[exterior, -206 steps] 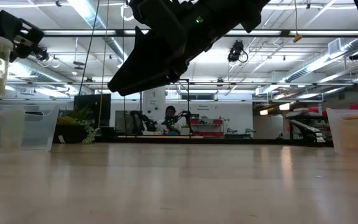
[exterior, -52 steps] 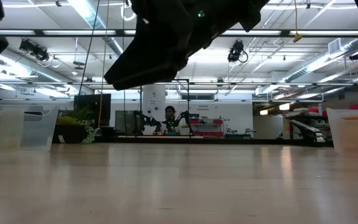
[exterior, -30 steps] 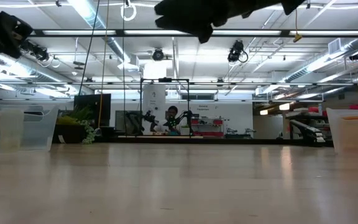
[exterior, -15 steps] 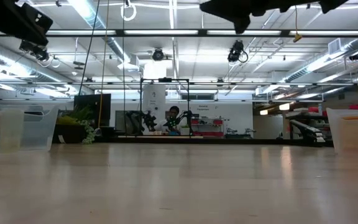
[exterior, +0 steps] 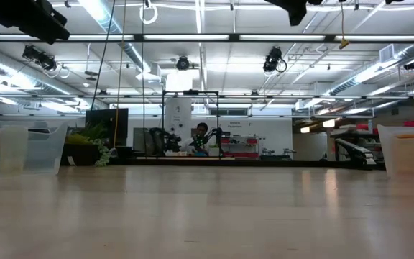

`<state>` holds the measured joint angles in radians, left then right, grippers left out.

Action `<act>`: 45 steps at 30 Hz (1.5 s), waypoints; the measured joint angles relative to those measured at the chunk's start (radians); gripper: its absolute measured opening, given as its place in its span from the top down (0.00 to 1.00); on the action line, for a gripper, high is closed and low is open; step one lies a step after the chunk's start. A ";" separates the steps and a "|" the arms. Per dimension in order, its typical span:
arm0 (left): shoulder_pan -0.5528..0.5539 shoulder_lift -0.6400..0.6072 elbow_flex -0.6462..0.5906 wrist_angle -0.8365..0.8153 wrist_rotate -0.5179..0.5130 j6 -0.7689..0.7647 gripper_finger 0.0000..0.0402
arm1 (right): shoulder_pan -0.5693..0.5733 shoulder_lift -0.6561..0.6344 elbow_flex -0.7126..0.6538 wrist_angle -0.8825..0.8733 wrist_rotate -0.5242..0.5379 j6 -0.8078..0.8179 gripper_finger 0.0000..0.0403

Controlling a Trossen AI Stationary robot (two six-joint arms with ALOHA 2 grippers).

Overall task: Pick and place medicine bottles into bin by pill shape (circle, oval)
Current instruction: Return to Home Position

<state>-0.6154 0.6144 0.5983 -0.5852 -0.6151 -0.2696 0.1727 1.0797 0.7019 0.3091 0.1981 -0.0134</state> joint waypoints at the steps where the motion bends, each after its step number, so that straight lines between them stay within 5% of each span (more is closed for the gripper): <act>1: 0.002 0.000 0.000 0.001 0.000 -0.005 0.94 | -0.009 -0.016 0.000 -0.023 -0.001 -0.004 0.61; 14: 0.002 -0.032 -0.154 0.197 0.003 0.030 0.96 | -0.097 -0.169 -0.186 -0.032 -0.012 0.081 0.61; 37: 0.043 -0.419 -0.336 0.310 -0.052 0.073 0.98 | -0.144 -0.564 -0.515 0.083 0.012 0.085 0.61; 45: 0.063 -0.593 -0.465 0.521 -0.086 0.204 0.99 | -0.212 -0.678 -0.631 0.158 -0.084 0.104 0.65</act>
<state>-0.5528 0.0212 0.1337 -0.0647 -0.7011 -0.0655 -0.0396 0.4018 0.0709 0.4667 0.1140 0.0901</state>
